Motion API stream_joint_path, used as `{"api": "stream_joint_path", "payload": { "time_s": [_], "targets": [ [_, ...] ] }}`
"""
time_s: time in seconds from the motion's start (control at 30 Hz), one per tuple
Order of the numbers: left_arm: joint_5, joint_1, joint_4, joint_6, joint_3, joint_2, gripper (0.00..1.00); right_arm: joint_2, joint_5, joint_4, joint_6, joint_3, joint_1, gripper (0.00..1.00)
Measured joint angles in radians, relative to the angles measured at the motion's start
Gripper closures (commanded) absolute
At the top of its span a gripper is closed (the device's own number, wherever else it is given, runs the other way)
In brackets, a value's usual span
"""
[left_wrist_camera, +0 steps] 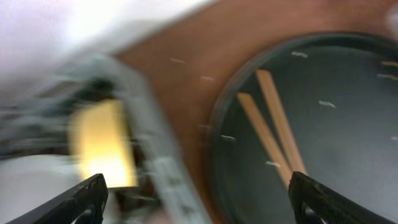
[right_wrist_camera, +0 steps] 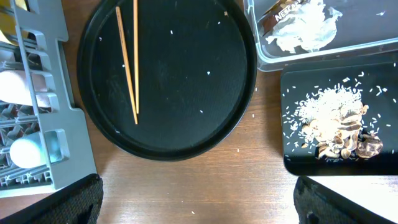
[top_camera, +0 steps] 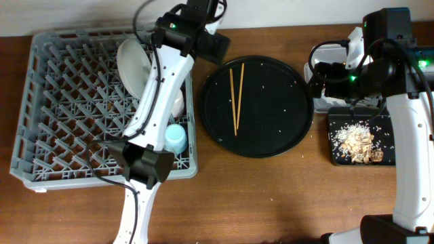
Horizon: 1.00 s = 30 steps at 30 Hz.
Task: Sort waste into correct bins and load items into the dishwasher rack
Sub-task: 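Grasp the yellow bowl with the left gripper and place it in the rack, then pick one chopstick off the tray with the left gripper and put it in the rack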
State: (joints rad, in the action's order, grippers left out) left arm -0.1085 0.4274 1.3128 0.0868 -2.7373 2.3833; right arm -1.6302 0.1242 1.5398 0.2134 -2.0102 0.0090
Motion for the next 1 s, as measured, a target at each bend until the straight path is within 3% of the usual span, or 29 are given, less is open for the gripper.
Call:
{"api": "stream_joint_path", "payload": {
  "time_s": [0.07, 0.3, 0.57, 0.63, 0.67, 0.7, 0.73, 0.87, 1.0],
  "targets": [
    [0.145, 0.025, 0.026, -0.123, 0.022, 0.031, 0.31, 0.000, 0.000, 0.000, 0.000, 0.000, 0.000, 0.02],
    [0.206, 0.174, -0.151, -0.223, 0.056, 0.294, 0.45, 0.000, 0.000, 0.000, 0.000, 0.000, 0.000, 0.02],
    [0.013, 0.194, -0.229, -0.279, 0.058, 0.369, 0.45, 0.000, 0.000, 0.000, 0.000, 0.000, 0.000, 0.01],
    [-0.004, 0.194, -0.246, -0.305, 0.057, 0.405, 0.55, 0.000, 0.000, 0.000, 0.000, 0.000, 0.000, 0.02],
    [-0.005, 0.193, -0.252, -0.322, 0.056, 0.406, 0.71, 0.000, 0.000, 0.000, 0.000, 0.000, 0.000, 0.02],
    [-0.006, 0.193, -0.253, -0.348, 0.056, 0.406, 0.94, 0.000, 0.000, 0.000, -0.001, 0.000, 0.000, 0.02],
    [-0.011, 0.193, -0.254, -0.362, 0.056, 0.407, 0.99, 0.000, 0.000, 0.000, 0.000, 0.000, 0.000, 0.02],
    [-0.019, 0.189, -0.243, -0.383, 0.056, 0.407, 0.99, 0.000, 0.000, 0.000, 0.000, 0.000, 0.000, 0.01],
    [-0.072, 0.179, -0.049, -0.290, 0.055, 0.238, 0.99, 0.000, 0.000, -0.002, -0.001, 0.000, 0.000, 0.02]
  ]
}}
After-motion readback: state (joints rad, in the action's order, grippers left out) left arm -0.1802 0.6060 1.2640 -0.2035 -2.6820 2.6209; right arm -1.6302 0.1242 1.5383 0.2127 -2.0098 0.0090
